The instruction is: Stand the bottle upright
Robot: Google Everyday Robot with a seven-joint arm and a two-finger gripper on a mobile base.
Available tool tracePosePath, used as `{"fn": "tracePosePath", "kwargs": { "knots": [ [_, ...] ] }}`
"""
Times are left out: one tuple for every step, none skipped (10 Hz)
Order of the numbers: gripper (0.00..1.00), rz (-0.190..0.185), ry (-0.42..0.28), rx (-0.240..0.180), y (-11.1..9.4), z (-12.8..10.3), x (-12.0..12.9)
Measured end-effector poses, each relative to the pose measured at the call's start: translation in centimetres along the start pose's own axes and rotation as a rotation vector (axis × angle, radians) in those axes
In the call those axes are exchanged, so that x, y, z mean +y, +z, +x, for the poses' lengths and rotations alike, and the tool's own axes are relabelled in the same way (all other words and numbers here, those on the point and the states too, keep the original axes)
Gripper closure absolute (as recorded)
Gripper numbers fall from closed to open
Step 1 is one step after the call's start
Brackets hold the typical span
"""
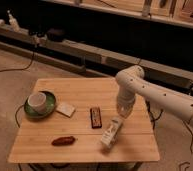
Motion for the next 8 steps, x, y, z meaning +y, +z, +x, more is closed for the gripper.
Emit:
{"fn": "tracePosePath", "kwargs": {
  "knots": [
    [0.75,-0.003,0.006,-0.001,0.2,0.2,0.2],
    [0.75,-0.005,0.010,0.010,0.2,0.6,0.1],
    [0.75,-0.008,0.014,0.031,-0.1,1.3,0.2],
    [0.75,-0.017,0.016,0.057,-0.4,2.0,0.4],
    [0.75,-0.028,0.017,0.079,-0.6,2.6,0.8],
    [0.75,-0.046,0.015,0.117,-1.1,3.5,1.2],
    [0.75,-0.060,0.015,0.156,-1.8,4.4,1.5],
    [0.75,-0.066,0.016,0.182,-2.4,5.0,1.7]
  ]
}}
